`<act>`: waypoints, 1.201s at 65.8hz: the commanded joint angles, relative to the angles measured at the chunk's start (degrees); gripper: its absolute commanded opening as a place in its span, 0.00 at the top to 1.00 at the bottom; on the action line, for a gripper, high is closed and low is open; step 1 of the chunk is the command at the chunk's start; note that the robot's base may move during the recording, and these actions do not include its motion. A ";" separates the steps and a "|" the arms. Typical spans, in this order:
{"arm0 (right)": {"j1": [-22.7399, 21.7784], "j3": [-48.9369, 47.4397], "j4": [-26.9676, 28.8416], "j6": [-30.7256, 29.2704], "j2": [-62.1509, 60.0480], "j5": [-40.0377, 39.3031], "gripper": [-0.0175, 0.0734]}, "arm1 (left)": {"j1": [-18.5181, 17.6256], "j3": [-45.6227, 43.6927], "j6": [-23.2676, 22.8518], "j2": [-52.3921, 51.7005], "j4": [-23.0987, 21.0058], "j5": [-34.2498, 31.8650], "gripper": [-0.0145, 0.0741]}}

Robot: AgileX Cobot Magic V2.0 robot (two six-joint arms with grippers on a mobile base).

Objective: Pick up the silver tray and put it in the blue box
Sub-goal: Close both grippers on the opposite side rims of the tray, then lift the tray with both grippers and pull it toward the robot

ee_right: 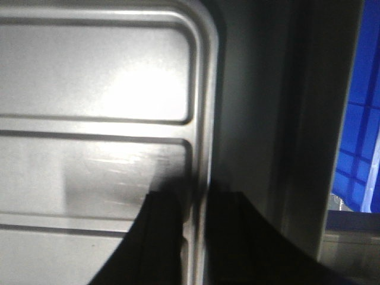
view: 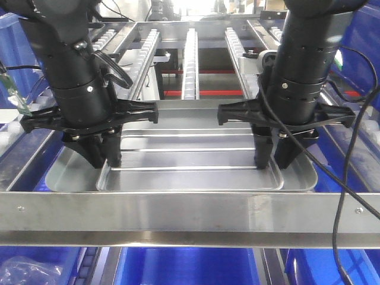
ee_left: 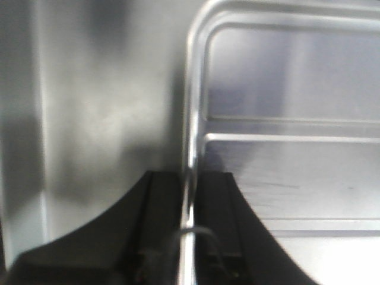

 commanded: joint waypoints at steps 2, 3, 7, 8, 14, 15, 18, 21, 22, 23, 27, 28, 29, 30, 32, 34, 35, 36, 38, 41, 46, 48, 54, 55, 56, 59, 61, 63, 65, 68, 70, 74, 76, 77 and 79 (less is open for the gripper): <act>-0.06 -1.84 -0.41 -0.68 -2.77 -1.68 0.67 | -0.24 -1.40 -0.11 -2.28 0.17 -1.27 0.85; -0.06 -1.84 -0.41 -0.68 -2.77 -1.68 0.70 | -0.24 -1.40 -0.11 -2.28 0.17 -1.41 0.85; -0.06 -1.84 -0.41 -0.68 -2.77 -1.68 0.76 | -0.24 -1.40 -0.11 -2.28 0.17 -1.68 0.85; -0.06 -1.84 -0.41 -0.68 -2.77 -1.68 0.75 | -0.24 -1.40 -0.11 -2.28 0.17 -1.80 0.85; -0.06 -1.84 -0.41 -0.68 -2.77 -1.81 0.75 | -0.24 -1.50 -0.11 -2.28 0.17 -1.97 0.85; -0.06 -1.84 -0.41 -0.68 -2.77 -1.81 0.75 | -0.24 -1.61 -0.11 -2.28 0.17 -1.97 0.85; -0.06 -2.09 -0.41 -0.68 -2.84 -1.48 0.75 | -0.24 -2.22 -0.11 -2.28 -0.06 -1.06 0.85; -0.06 -2.68 -0.36 -0.68 -3.02 -0.67 0.75 | -0.24 -2.94 -0.11 -2.59 -0.47 -0.03 0.85; -0.06 -2.90 -0.40 -0.68 -3.14 -0.10 0.75 | -0.24 -3.16 -0.11 -2.63 -0.75 0.37 0.85; -0.06 -3.08 -0.40 -0.68 -3.30 0.19 0.75 | -0.24 -3.41 -0.11 -2.81 -0.75 0.67 0.85; -0.06 -3.75 -0.40 -0.68 -4.36 1.30 0.75 | -0.24 -4.26 -0.11 -3.61 -0.84 1.85 0.85; 0.01 -3.86 -0.40 -0.68 -4.70 1.44 0.75 | -0.24 -4.47 -0.11 -3.79 -0.84 2.10 0.85; 0.01 -3.95 -0.40 -0.68 -5.04 1.64 0.75 | -0.24 -4.64 -0.11 -4.03 -0.84 2.42 0.85; 0.01 -4.03 -0.34 -0.59 -5.41 1.66 0.75 | -0.24 -4.68 -0.11 -4.27 -0.84 2.81 0.85; 0.01 -4.02 -0.35 -0.40 -6.19 1.75 0.75 | -0.24 -4.82 -0.11 -4.84 -0.84 3.39 0.85; 0.01 -4.02 -0.35 0.38 -6.99 2.05 0.75 | -0.24 -4.82 -0.11 -5.36 -0.84 3.96 0.85; 0.01 -4.02 -0.35 0.83 -7.41 2.33 0.75 | -0.24 -4.82 -0.11 -5.68 -0.84 4.19 0.85; 0.01 -4.02 -0.35 1.30 -7.79 2.61 0.75 | -0.24 -4.82 -0.21 -5.98 -0.84 4.53 0.85; 0.01 -4.02 -0.35 2.31 -8.69 3.36 0.75 | -0.35 -4.82 -0.21 -6.50 -0.84 4.79 0.85; 0.05 -4.02 -0.40 3.18 -9.39 4.52 0.75 | -0.59 -4.43 -0.45 -7.31 -0.88 5.34 0.85; 0.29 -4.02 -0.40 3.88 -10.60 5.77 0.75 | -1.16 -3.76 -0.69 -8.76 -1.78 6.21 0.85; 0.61 -3.94 -0.40 3.88 -11.14 6.02 0.75 | -1.33 -3.34 -0.69 -9.59 -2.22 6.19 0.85; 1.55 -3.42 -0.40 4.11 -12.49 6.55 0.75 | -2.52 -2.12 -1.41 -11.78 -2.51 6.28 0.85; 1.75 -3.25 -0.40 4.51 -12.78 6.67 0.75 | -2.71 -1.85 -1.74 -12.11 -2.38 6.28 0.85; 1.95 -3.05 -0.40 4.84 -13.03 6.81 0.75 | -2.93 -1.57 -2.06 -12.46 -2.21 6.28 0.85; 2.57 -2.13 -0.45 5.81 -13.87 6.81 0.75 | -3.80 -0.45 -3.62 -13.62 -1.41 6.43 0.85; 3.15 -1.13 -0.45 6.51 -14.66 6.81 0.75 | -4.29 0.32 -4.68 -14.59 -0.61 6.43 0.85; 3.64 -0.19 -0.54 7.35 -15.33 6.73 0.75 | -4.86 1.14 -6.04 -15.39 0.46 6.43 0.85; 4.12 0.86 -0.80 8.01 -15.93 6.75 0.75 | -5.50 1.98 -7.52 -16.16 1.81 6.43 0.85; 4.92 2.46 -1.25 9.01 -16.91 6.69 0.75 | -6.16 3.25 -9.73 -17.28 2.99 6.43 0.85; 5.52 3.58 -1.66 9.75 -17.65 6.51 0.75 | -6.85 4.08 -10.74 -18.03 3.56 6.43 0.85; 6.81 5.85 -2.30 11.58 -19.10 6.25 0.75 | -7.97 5.62 -11.14 -19.64 3.43 6.54 0.85; 7.51 6.90 -2.38 12.45 -19.86 6.10 0.75 | -8.68 6.53 -11.14 -20.45 3.43 6.87 0.85; 7.87 7.64 -2.38 12.82 -20.29 6.10 0.75 | -8.86 6.71 -11.16 -20.88 3.43 6.99 0.85; 8.80 8.59 -2.38 13.81 -21.38 6.01 0.75 | -9.83 7.40 -11.41 -21.65 3.43 7.41 0.85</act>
